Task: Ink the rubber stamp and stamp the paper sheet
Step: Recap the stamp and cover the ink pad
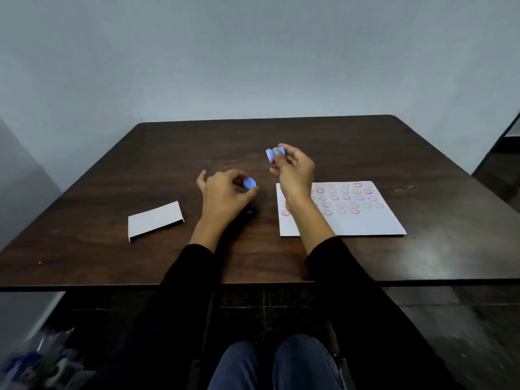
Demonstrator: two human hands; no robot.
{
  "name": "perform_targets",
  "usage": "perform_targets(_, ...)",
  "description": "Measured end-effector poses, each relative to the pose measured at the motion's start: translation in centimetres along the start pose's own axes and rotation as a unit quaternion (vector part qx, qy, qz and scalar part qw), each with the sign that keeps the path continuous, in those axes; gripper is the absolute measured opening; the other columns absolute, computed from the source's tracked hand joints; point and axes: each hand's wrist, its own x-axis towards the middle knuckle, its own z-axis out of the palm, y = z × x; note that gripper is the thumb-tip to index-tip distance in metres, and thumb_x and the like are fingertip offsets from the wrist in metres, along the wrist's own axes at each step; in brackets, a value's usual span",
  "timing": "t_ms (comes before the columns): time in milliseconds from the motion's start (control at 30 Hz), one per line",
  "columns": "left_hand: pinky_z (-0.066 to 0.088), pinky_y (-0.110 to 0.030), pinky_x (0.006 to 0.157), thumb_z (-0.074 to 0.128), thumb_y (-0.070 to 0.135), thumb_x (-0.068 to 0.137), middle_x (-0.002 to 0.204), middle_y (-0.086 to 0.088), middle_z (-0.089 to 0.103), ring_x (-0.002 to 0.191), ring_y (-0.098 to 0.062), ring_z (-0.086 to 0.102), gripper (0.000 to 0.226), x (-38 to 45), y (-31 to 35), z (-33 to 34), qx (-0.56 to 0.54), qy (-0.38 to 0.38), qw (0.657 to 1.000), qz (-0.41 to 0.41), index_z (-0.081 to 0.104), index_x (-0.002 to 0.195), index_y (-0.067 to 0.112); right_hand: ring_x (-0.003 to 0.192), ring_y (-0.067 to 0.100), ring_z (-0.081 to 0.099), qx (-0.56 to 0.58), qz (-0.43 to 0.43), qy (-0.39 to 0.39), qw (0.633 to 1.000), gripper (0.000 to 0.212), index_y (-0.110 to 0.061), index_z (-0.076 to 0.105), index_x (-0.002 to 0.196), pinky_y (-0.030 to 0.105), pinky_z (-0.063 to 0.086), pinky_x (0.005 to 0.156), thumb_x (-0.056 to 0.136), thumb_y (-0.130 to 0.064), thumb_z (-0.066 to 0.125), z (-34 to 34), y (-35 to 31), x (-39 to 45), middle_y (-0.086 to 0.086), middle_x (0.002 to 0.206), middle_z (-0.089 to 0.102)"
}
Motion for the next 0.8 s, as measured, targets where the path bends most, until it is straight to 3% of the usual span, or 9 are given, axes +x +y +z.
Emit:
perform_targets(167,0.017,-0.041,0.112,0.07,0.036,0.071,0.083,0.009,0.073,0.095,-0.007,0.063,0.023,-0.6,-0.6,0.0,-0.045,0.061,0.997,-0.006,0.069,0.091,0.025,0.089,0.017,0.068,-0.05,-0.032,-0.016,0.998,0.022,-0.007,0.062,0.111,0.027,0.058,0.071,0.09,-0.014,0.059,0.5,2.2,-0.9,0.013,0.104,0.069)
perform_targets(300,0.021,-0.043,0.112,0.073,0.035,0.071,0.083,0.009,0.074,0.092,-0.004,0.064,0.023,-0.7,-0.3,0.2,-0.062,0.058,0.996,0.004,0.069,0.092,0.026,0.093,0.016,0.069,-0.047,-0.03,-0.038,0.998,0.019,-0.011,0.064,0.107,0.028,0.058,0.071,0.089,-0.015,0.061,0.5,2.6,-0.9,0.01,0.104,0.069)
perform_targets(433,0.023,-0.042,0.111,0.074,0.037,0.071,0.084,0.009,0.074,0.092,0.0,0.063,0.026,-0.5,-0.3,0.4,-0.076,0.056,0.996,-0.002,0.07,0.094,0.025,0.093,0.021,0.07,-0.063,-0.02,-0.054,0.996,0.011,-0.021,0.065,0.095,0.041,0.057,0.083,0.086,-0.015,0.064,0.5,2.9,-0.9,0.01,0.099,0.072)
perform_targets(633,0.027,-0.043,0.108,0.073,0.04,0.072,0.086,0.007,0.075,0.093,0.0,0.063,0.031,-0.6,-0.3,0.4,-0.093,0.058,0.994,-0.005,0.071,0.098,0.023,0.085,0.02,0.07,-0.069,0.007,-0.093,0.993,0.013,-0.02,0.066,0.097,0.025,0.054,0.066,0.084,-0.016,0.066,0.5,3.1,-1.1,0.009,0.095,0.072)
perform_targets(800,0.033,-0.044,0.106,0.076,0.033,0.071,0.098,0.006,0.074,0.099,-0.004,0.058,0.033,-0.9,0.3,0.3,-0.092,0.061,0.994,0.011,0.071,0.102,0.023,0.092,0.023,0.07,-0.074,0.009,-0.083,0.994,0.013,-0.02,0.067,0.095,0.04,0.057,0.082,0.083,-0.016,0.067,0.3,3.3,-0.8,0.011,0.097,0.073)
